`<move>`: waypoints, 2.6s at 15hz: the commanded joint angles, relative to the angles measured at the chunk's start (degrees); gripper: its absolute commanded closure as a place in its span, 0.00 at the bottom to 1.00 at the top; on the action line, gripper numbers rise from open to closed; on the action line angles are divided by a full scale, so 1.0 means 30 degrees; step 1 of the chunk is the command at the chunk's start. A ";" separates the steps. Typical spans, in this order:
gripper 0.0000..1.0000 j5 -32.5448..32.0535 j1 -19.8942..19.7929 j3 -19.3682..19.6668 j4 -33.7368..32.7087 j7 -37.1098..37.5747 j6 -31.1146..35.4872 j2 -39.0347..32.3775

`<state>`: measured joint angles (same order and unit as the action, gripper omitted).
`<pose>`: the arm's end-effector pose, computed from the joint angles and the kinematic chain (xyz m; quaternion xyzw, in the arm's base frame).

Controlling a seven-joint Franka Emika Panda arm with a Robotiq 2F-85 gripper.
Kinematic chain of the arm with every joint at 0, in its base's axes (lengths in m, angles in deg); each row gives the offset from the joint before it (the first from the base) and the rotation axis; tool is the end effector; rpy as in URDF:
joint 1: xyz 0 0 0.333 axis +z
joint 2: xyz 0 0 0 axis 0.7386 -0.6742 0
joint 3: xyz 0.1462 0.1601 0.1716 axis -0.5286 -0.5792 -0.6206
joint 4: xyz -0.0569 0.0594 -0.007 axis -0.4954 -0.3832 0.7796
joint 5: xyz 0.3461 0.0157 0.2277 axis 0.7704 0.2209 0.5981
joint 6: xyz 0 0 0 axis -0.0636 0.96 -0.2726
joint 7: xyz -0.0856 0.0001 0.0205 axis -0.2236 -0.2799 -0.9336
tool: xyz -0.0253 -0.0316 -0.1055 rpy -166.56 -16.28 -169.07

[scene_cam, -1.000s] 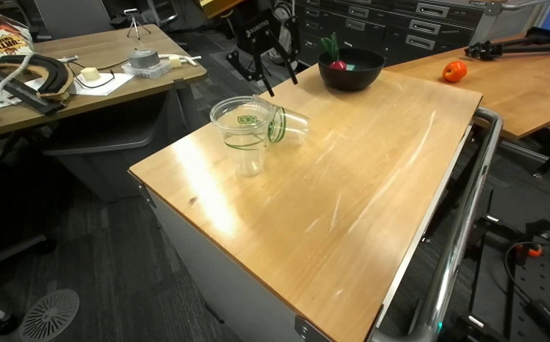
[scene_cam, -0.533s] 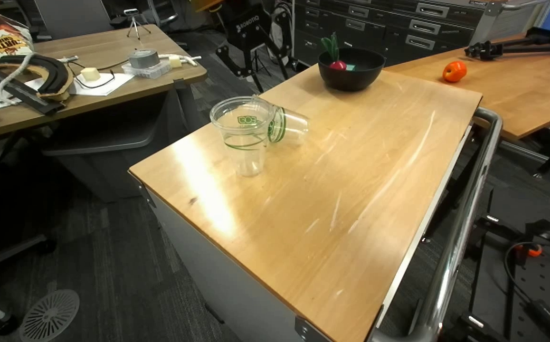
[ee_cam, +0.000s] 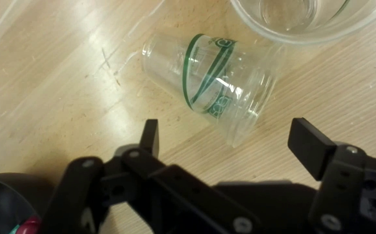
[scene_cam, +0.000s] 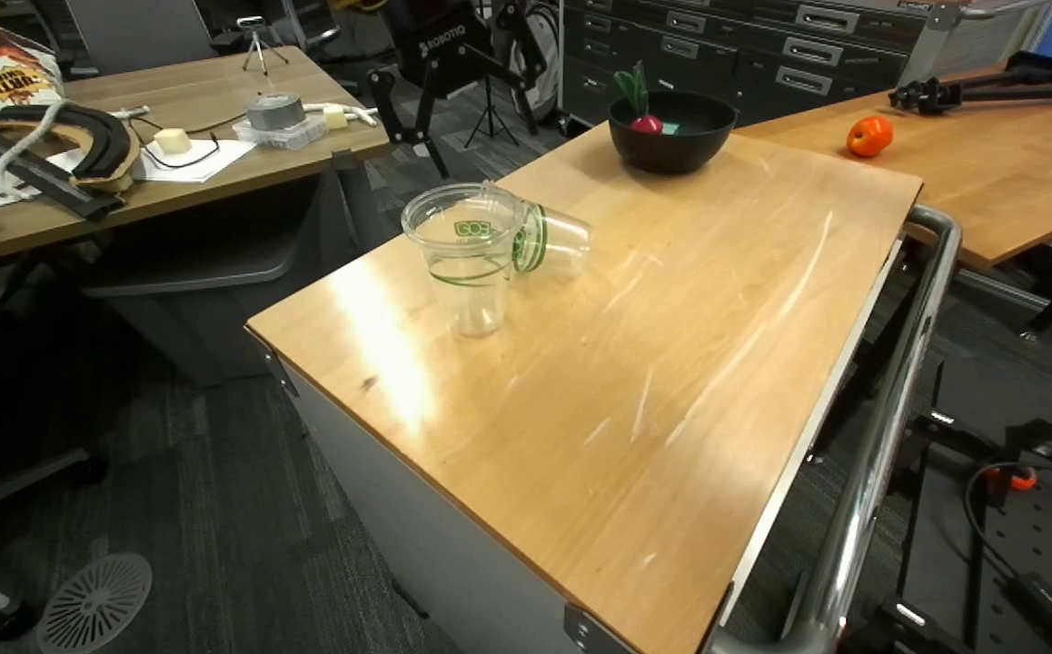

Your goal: Stack the cups then take the objects in the bowl and put them on the table

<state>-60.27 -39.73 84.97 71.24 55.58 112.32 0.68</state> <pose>0.7138 0.0814 0.3364 0.9272 -0.3177 -0.1583 0.1196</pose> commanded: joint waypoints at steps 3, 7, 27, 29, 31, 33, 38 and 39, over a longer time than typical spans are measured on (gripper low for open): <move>0.29 0.0159 -0.0061 -0.0148 -0.1730 0.0072 -0.0851 -0.1736; 0.60 0.0187 -0.0193 -0.0146 -0.2014 0.0045 -0.0960 -0.1988; 0.98 -0.0738 -0.0179 0.0197 0.0954 0.0051 0.8766 0.3644; 0.98 -0.0747 -0.0128 0.0281 0.2860 0.0549 1.1367 0.5214; 0.98 -0.0588 -0.0151 0.0077 0.4435 0.0632 1.4283 0.6260; 0.98 -0.0137 -0.0316 -0.0211 0.6113 0.0396 1.7009 0.7112; 0.98 -0.0234 -0.0212 -0.0386 1.0565 0.0649 2.1339 0.9440; 0.98 -0.0117 -0.0287 -0.0512 1.1453 0.0405 2.1846 0.9947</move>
<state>-60.95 -40.56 83.98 94.40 56.65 171.74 23.19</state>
